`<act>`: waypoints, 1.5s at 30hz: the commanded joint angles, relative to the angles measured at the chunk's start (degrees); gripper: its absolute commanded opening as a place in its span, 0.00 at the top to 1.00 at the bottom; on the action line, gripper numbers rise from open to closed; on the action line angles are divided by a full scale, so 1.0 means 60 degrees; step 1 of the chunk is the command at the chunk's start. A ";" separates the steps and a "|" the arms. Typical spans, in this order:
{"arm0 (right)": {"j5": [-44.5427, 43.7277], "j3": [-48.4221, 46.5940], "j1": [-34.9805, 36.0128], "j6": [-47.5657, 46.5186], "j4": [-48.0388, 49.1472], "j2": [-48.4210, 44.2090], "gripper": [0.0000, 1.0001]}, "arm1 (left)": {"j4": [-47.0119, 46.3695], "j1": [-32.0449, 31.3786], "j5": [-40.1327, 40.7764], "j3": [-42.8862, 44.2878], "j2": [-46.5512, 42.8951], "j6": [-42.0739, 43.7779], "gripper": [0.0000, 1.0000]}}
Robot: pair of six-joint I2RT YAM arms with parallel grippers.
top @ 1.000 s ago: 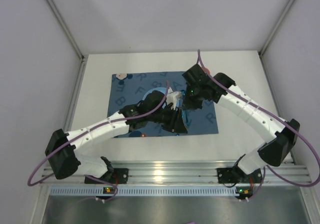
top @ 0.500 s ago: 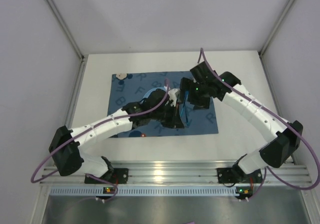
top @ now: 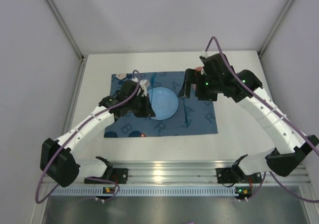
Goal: Set the dinner table for one person
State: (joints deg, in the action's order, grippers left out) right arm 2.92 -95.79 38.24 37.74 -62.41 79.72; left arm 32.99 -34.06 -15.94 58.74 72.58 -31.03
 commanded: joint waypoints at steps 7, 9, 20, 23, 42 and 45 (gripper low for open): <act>-0.0193 0.1755 -0.0279 -0.0298 -0.0526 -0.1904 0.00 | 0.0273 0.2935 -0.0784 0.0551 0.1465 0.2269 1.00; -0.0193 0.1989 -0.0309 -0.0313 -0.0555 -0.2022 0.00 | 0.0272 0.3244 -0.1047 0.0552 0.1862 0.2634 1.00; -0.0076 0.2224 -0.0484 -0.0621 -0.0716 -0.1964 0.00 | 0.0800 0.4623 -0.0844 0.0450 0.3065 0.3662 0.97; 0.0055 0.2327 -0.0484 -0.0679 -0.0701 -0.1876 0.00 | 0.0814 0.4623 -0.0318 0.0304 0.3226 0.3531 0.92; 0.0319 0.2151 -0.0484 -0.0825 -0.0672 -0.1451 0.00 | 0.2117 0.4637 0.3241 0.1268 0.3067 0.2989 0.50; 0.0072 0.1830 -0.0484 -0.0971 -0.0803 -0.1524 0.00 | 0.2425 0.4637 0.3113 0.1796 0.2410 0.2769 0.44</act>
State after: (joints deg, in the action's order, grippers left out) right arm 4.36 -81.49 36.07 32.97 -67.24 71.35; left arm 44.73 -6.42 0.05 65.23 93.34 -12.56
